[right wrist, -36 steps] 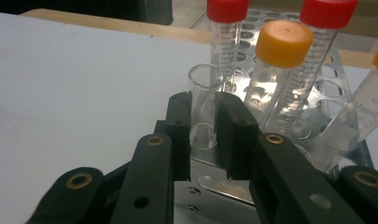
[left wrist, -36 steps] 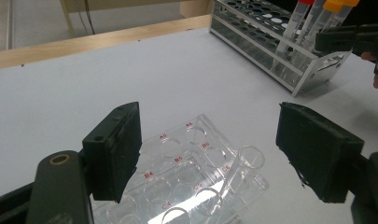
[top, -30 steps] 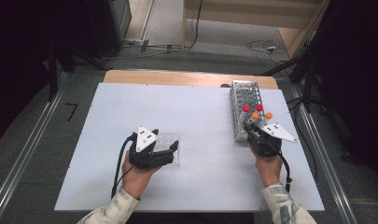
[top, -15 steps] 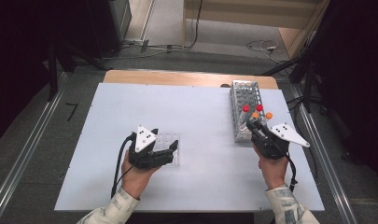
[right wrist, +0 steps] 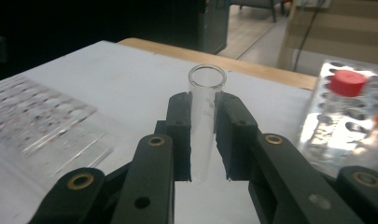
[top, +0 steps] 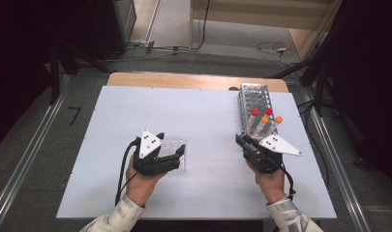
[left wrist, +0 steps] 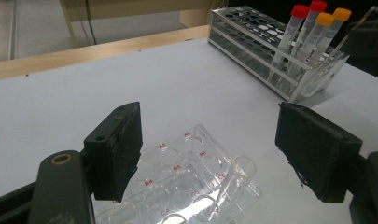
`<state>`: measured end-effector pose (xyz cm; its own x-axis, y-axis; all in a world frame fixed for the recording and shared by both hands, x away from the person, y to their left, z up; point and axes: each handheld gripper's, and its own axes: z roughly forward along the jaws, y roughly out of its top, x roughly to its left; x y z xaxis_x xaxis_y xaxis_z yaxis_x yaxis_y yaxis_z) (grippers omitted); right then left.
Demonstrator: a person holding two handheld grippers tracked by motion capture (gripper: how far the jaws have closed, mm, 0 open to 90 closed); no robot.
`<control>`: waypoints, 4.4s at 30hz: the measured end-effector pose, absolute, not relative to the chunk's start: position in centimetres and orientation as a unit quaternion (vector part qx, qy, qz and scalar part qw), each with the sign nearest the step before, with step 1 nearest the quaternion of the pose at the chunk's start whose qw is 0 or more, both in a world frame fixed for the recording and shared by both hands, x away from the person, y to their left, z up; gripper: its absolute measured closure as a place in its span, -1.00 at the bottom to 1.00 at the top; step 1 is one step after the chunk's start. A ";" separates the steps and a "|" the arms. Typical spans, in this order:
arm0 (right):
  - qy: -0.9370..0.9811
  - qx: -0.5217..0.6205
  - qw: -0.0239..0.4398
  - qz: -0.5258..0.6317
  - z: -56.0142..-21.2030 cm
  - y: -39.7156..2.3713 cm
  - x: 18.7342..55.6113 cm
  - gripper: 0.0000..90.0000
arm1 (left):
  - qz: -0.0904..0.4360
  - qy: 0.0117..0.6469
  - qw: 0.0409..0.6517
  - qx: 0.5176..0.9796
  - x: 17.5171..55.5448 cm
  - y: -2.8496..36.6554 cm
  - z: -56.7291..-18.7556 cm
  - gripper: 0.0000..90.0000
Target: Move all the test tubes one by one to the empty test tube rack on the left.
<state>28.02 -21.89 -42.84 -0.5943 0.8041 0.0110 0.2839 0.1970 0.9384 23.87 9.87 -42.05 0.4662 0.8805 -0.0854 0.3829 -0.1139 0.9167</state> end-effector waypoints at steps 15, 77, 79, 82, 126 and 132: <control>0.791 0.304 0.190 0.496 -45.1 -16.5 25.5 0.62 | 0.233 0.407 0.510 0.721 22.8 7.5 -41.3 -0.35; 0.815 0.258 0.148 0.497 -45.5 -15.5 23.9 -0.27 | 0.175 0.366 0.531 0.744 21.6 8.4 -39.1 0.70; 0.815 0.260 0.149 0.495 -45.5 -15.7 24.0 -0.27 | 0.181 0.366 0.534 0.741 21.4 8.9 -38.5 0.70; 0.813 0.261 0.151 0.497 -45.4 -15.8 24.1 -0.28 | 0.186 0.369 0.533 0.738 21.3 9.9 -37.9 0.70; 0.814 0.267 0.154 0.492 -45.6 -15.9 24.2 -0.29 | 0.239 0.410 0.473 0.742 23.4 10.8 -41.8 0.69; 0.815 0.268 0.154 0.491 -45.6 -15.8 24.2 -0.29 | 0.236 0.414 0.474 0.741 23.4 10.9 -41.8 0.67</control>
